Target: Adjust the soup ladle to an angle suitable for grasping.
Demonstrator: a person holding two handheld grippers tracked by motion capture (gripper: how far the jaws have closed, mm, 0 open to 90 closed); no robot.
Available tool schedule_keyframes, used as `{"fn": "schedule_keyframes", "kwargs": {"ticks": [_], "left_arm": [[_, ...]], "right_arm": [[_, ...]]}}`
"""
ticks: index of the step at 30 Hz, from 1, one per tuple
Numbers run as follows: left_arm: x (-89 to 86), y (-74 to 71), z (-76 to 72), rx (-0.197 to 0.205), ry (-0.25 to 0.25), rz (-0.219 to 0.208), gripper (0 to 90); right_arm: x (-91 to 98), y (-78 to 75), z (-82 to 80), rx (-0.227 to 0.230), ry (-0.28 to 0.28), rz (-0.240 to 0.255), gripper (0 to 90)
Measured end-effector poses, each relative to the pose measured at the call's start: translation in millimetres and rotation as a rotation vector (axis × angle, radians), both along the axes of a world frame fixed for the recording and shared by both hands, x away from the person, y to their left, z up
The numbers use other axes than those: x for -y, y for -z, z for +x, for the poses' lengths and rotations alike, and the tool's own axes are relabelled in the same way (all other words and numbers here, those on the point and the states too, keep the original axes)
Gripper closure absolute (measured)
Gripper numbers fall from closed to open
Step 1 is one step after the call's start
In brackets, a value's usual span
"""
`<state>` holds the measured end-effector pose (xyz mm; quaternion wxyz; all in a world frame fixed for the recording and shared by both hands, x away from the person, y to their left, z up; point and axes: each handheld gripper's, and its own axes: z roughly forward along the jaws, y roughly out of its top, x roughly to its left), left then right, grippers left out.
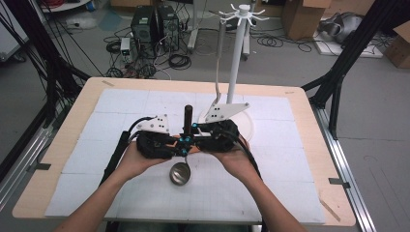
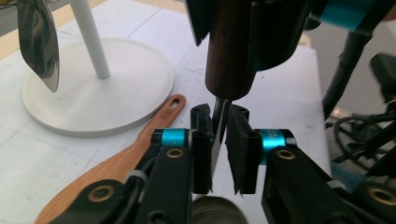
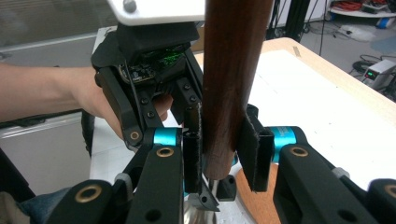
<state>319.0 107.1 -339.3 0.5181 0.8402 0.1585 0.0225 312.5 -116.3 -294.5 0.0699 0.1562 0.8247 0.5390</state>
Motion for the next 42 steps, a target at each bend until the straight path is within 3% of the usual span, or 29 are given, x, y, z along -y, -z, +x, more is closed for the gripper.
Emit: {"fn": "schedule_keyframes", "kwargs": {"ticks": [11, 17, 19, 23, 26, 32, 39, 42], "left_arm": [[1.4, 2.1, 1.8, -0.013, 0.005, 0.01, 74.9], [4.8, 2.2, -1.9, 0.014, 0.006, 0.005, 81.9], [5.6, 0.9, -3.4, 0.035, 0.0, 0.012, 82.8], [7.9, -0.1, -3.7, 0.034, -0.024, 0.004, 83.6], [8.8, 0.8, -2.8, 0.029, -0.037, 0.014, 83.6], [10.0, -0.4, -4.2, 0.03, -0.054, -0.007, 83.6], [8.6, -1.3, -5.0, 0.029, -0.04, -0.012, 82.2], [5.5, -3.8, -5.4, 0.029, -0.04, -0.02, 73.3]], "right_arm": [[6.6, -3.6, -0.2, 0.005, -0.037, 0.014, 73.4], [6.8, -3.5, 0.4, 0.002, -0.032, 0.02, 73.2], [6.8, -3.3, 0.6, -0.006, -0.022, 0.033, 72.7], [5.9, -3.9, -1.9, 0.011, 0.021, 0.053, 67.8], [2.1, -3.9, -5.7, 0.033, 0.056, 0.038, 63.6], [-1.7, -3.5, -7.8, 0.056, 0.111, 0.013, 66.6], [-0.3, -2.7, -4.8, 0.031, 0.068, 0.018, 72.8], [2.1, -3.1, -4.1, 0.035, 0.05, 0.005, 73.1]]}}
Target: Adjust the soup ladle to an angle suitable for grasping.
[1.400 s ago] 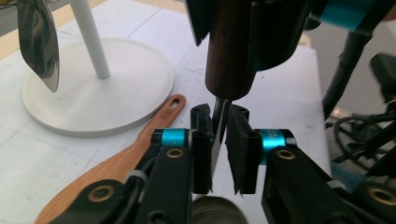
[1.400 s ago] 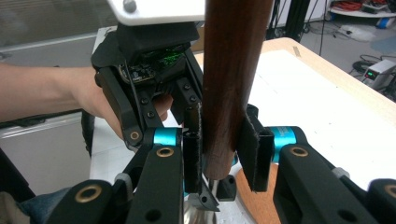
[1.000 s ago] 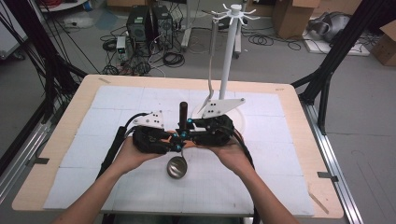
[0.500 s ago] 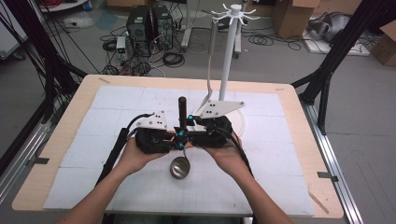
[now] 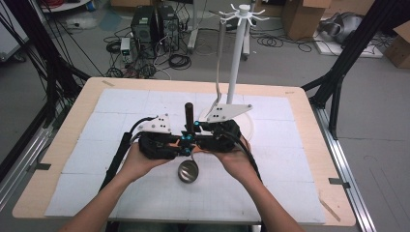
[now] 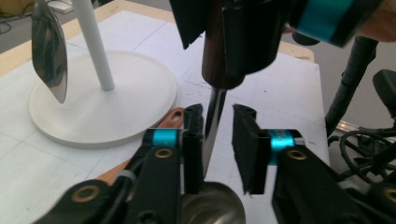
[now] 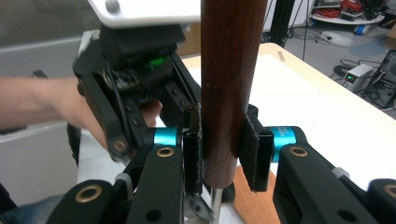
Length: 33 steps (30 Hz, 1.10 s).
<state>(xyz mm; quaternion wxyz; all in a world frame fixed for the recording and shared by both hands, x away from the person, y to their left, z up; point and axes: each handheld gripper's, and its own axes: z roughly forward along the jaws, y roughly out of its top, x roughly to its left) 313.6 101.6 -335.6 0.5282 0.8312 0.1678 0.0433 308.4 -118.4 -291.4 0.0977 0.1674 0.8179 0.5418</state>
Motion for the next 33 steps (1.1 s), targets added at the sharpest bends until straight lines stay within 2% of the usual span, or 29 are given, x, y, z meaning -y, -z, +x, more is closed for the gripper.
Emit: {"fn": "schedule_keyframes", "kwargs": {"ticks": [2, 4, 6, 12, 33], "left_arm": [[-1.7, -0.4, -0.9, 0.002, 0.004, 0.002, 68.3], [-3.9, -0.3, -2.2, 0.007, 0.004, 0.005, 66.7], [-6.3, -0.1, -3.0, 0.008, 0.001, 0.005, 64.3], [-15.5, 0.3, -4.5, 0.015, -0.002, 0.018, 62.8], [-46.7, 4.7, -9.8, 0.009, -0.045, 0.02, 53.9]], "right_arm": [[3.5, -0.9, 1.9, -0.002, -0.006, 0.0, 73.3], [8.4, -2.5, 4.6, -0.027, -0.017, 0.021, 73.3], [13.2, -4.1, 8.1, -0.033, -0.035, 0.031, 73.3], [25.1, -9.2, 12.8, -0.022, -0.05, 0.032, 73.3], [45.6, -23.1, 31.7, -0.04, -0.019, 0.015, 73.3]]}}
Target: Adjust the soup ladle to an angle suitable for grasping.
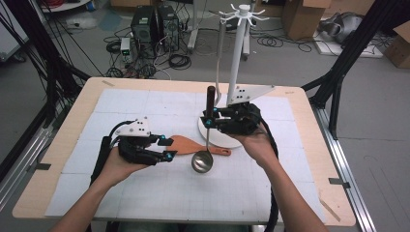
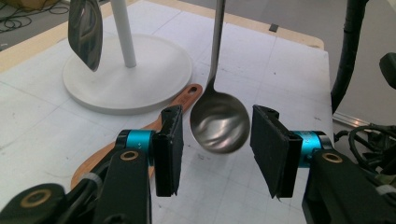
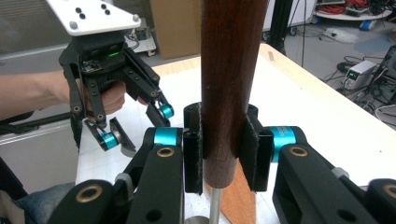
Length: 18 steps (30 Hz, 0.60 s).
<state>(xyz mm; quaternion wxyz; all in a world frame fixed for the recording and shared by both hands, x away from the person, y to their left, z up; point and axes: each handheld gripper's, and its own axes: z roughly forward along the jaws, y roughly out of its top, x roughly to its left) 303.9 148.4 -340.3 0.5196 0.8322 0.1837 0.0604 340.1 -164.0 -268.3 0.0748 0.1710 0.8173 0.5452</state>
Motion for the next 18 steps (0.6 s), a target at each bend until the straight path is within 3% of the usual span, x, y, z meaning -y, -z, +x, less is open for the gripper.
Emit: {"fn": "schedule_keyframes", "kwargs": {"ticks": [18], "left_arm": [[-22.7, 1.1, -4.8, 0.005, -0.037, -0.01, 49.0]], "right_arm": [[15.4, -27.7, 20.0, 0.004, -0.021, 0.01, 73.3]]}}
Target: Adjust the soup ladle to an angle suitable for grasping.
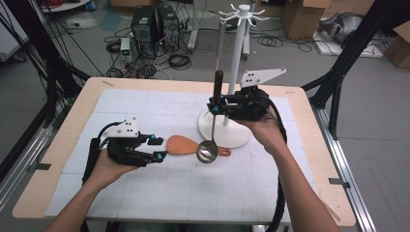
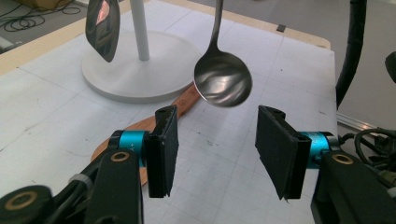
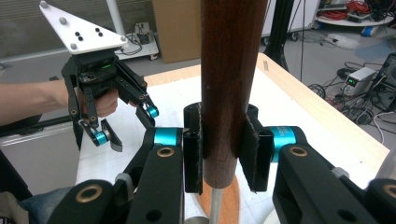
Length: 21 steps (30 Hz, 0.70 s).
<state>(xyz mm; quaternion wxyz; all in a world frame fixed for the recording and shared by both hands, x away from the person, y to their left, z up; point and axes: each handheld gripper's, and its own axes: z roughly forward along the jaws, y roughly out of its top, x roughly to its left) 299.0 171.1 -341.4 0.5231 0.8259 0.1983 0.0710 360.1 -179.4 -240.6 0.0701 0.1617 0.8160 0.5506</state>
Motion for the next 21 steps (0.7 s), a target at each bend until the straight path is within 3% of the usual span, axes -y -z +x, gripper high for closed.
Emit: {"fn": "schedule_keyframes", "kwargs": {"ticks": [21], "left_arm": [[-25.3, 11.1, -2.5, -0.011, -0.055, 0.01, 42.3]], "right_arm": [[9.6, -23.5, 20.8, 0.005, 0.001, -0.016, 73.3]]}}
